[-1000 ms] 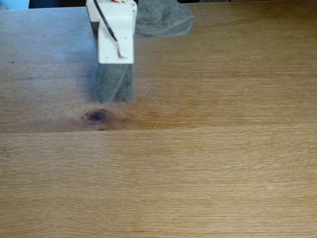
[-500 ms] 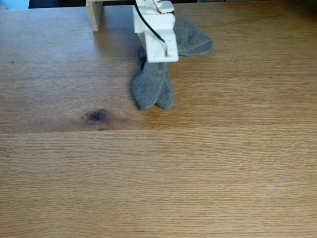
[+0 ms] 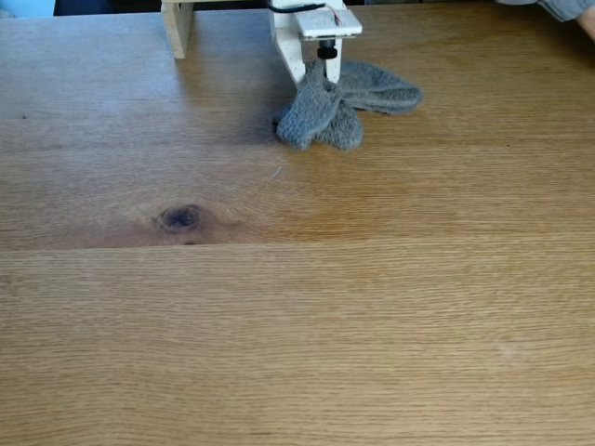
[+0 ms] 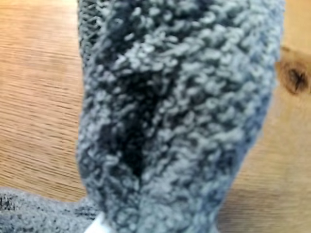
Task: Clean the area in front of the robot
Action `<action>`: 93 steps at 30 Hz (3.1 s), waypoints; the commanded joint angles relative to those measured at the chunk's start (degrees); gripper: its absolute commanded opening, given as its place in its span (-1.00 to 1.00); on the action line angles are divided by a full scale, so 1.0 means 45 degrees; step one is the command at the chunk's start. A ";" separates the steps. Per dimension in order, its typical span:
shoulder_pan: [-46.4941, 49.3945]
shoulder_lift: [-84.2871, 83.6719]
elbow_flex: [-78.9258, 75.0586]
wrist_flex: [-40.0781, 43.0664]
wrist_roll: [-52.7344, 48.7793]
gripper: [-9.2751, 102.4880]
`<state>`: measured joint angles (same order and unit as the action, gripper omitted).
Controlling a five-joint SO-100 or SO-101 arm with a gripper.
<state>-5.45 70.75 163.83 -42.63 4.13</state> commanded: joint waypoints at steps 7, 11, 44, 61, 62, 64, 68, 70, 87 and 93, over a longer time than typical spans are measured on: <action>0.2500 -0.3066 -0.4668 0.3184 -0.2109 -0.84; 0.3340 -0.4297 -0.8066 0.6465 -0.2969 -0.84; 0.5000 0.2148 -2.3418 2.0977 0.1270 -0.84; 0.5742 -0.6641 -2.3223 2.2324 -0.0059 -0.84; 0.5937 -0.7207 -2.3223 2.1777 -0.0410 -0.84; 0.6309 -0.8086 -2.3223 2.0918 -0.0996 -0.84; 0.6621 -0.8965 -2.3203 2.1406 -0.1602 -0.84; 0.6484 -0.8848 -2.3203 2.2539 -0.1406 -0.84; 0.1973 -0.2656 -1.5820 2.5098 0.0566 -0.83; 0.0645 0.0332 -1.1035 2.2461 0.0937 -0.83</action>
<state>0.26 60.82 104.41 62.49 7.56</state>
